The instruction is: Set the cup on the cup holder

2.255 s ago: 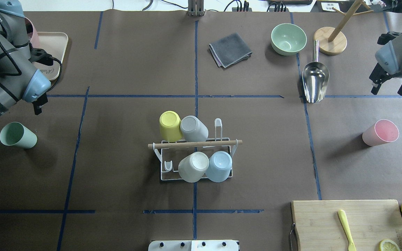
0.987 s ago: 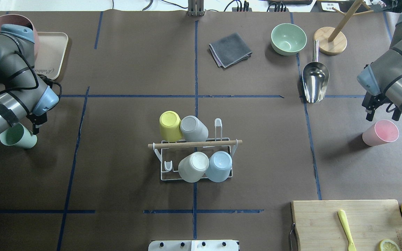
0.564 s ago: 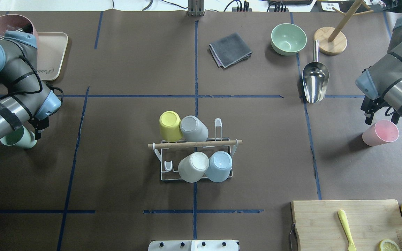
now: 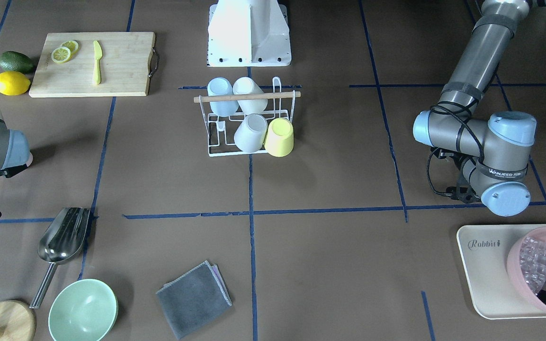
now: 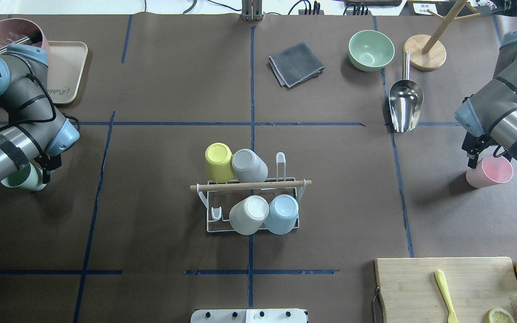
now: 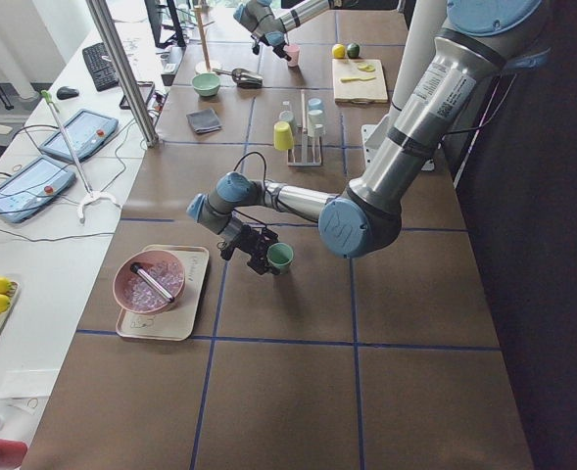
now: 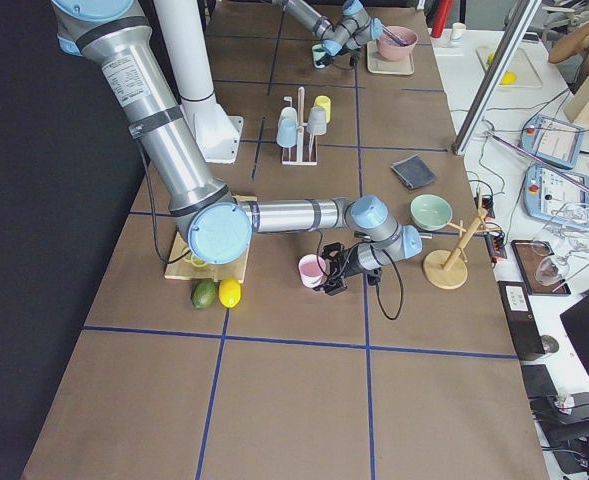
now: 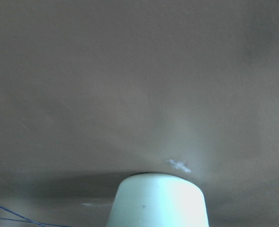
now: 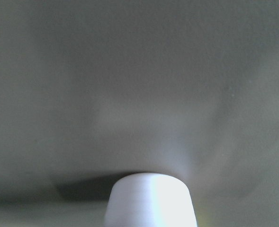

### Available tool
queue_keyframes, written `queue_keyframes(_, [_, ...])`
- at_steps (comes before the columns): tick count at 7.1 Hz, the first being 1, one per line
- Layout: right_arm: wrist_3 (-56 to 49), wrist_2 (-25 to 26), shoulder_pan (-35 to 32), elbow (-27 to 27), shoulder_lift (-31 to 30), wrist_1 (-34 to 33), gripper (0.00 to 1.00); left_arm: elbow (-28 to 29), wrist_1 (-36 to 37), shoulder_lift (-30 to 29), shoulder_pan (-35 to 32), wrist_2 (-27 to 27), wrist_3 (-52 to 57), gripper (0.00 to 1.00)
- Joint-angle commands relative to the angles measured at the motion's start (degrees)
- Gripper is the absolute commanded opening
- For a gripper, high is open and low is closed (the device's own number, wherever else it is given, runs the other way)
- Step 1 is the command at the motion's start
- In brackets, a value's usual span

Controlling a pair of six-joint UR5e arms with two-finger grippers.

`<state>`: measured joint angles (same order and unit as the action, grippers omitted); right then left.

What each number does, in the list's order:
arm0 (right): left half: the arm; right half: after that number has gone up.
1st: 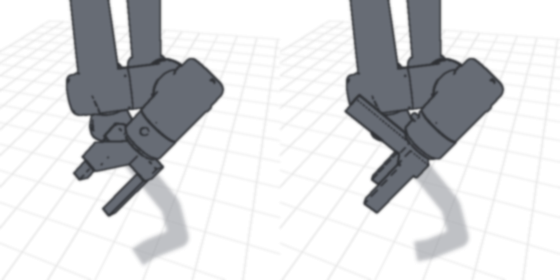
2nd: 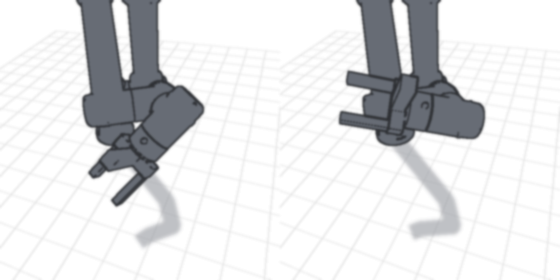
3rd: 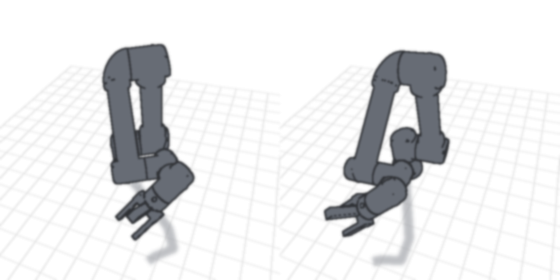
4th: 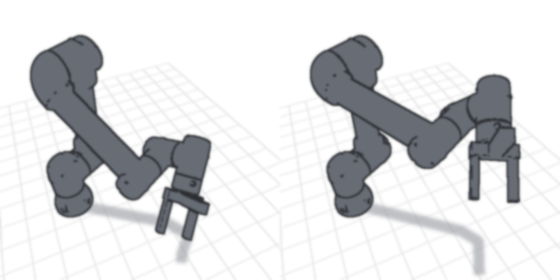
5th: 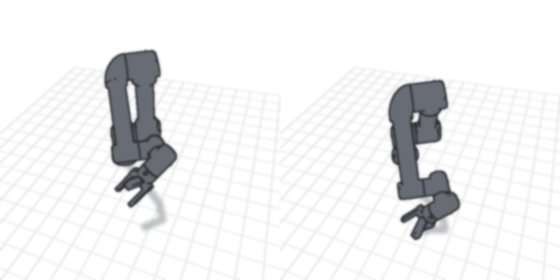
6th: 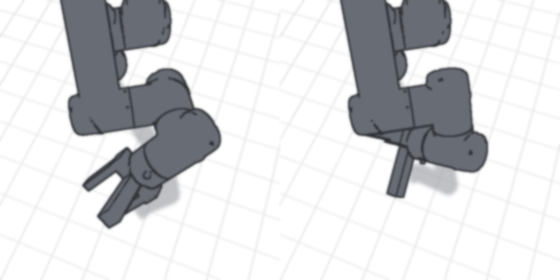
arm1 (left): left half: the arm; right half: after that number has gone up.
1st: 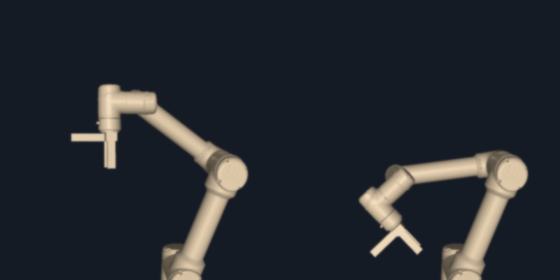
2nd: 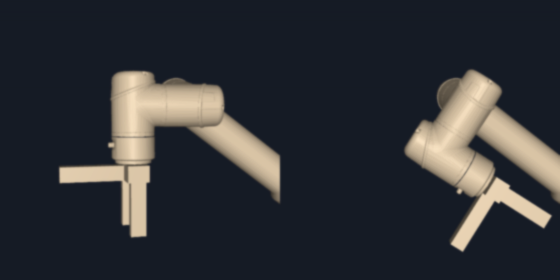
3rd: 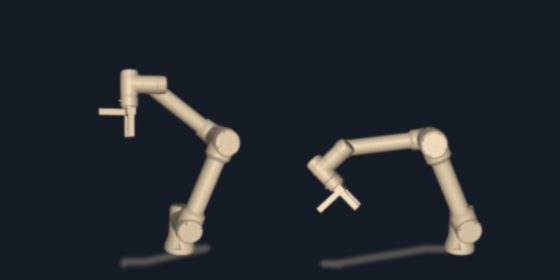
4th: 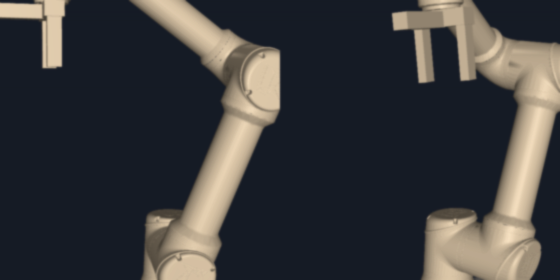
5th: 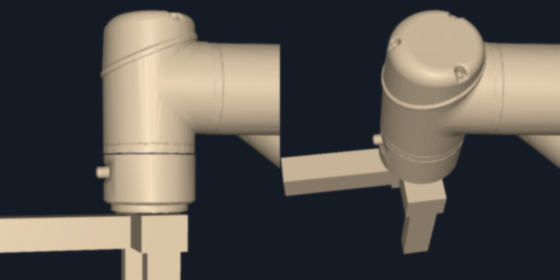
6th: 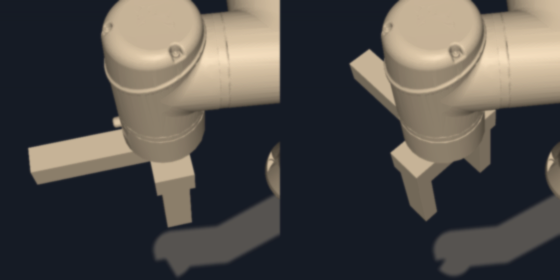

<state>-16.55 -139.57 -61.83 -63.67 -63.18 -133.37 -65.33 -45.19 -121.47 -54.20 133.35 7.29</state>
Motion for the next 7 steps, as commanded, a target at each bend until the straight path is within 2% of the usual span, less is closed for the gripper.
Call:
queue_keyframes(1, [-0.5, -0.09, 1.0, 0.12, -0.37, 0.04, 1.0, 0.29, 0.1, 0.18, 0.49, -0.02, 0.0, 1.0])
queue_keyframes(2, [-0.94, 0.0, 1.35, 0.13, -0.63, 0.04, 1.0, 0.29, 0.1, 0.36, 0.5, -0.02, 0.0, 1.0])
queue_keyframes(3, [-1.12, 0.0, 1.53, 0.13, -0.81, 0.04, 1.0, -0.05, 0.1, 0.45, 0.5, -0.02, 0.0, 0.76])
queue_keyframes(4, [-1.12, 0.0, 1.62, 0.13, -0.98, 0.04, 1.0, -0.32, 0.97, 0.53, 0.5, 0.07, 0.0, 0.31])
queue_keyframes(5, [-1.21, 0.0, 1.71, 0.13, -1.25, 0.12, 1.0, -1.28, 3.24, 0.45, 0.41, 0.33, 0.09, 0.09])
queue_keyframes(6, [-2.08, 0.17, 1.8, 0.39, -1.34, 0.12, 0.9, -2.94, 3.7, 0.53, 0.23, 0.33, 0.09, 0.06])
queue_keyframes(7, [-2.09, 0.0, 1.8, 0.48, -1.25, 0.04, 0.18, -7.83, 5.27, 0.8, -0.55, 0.33, 0.18, 0.05])
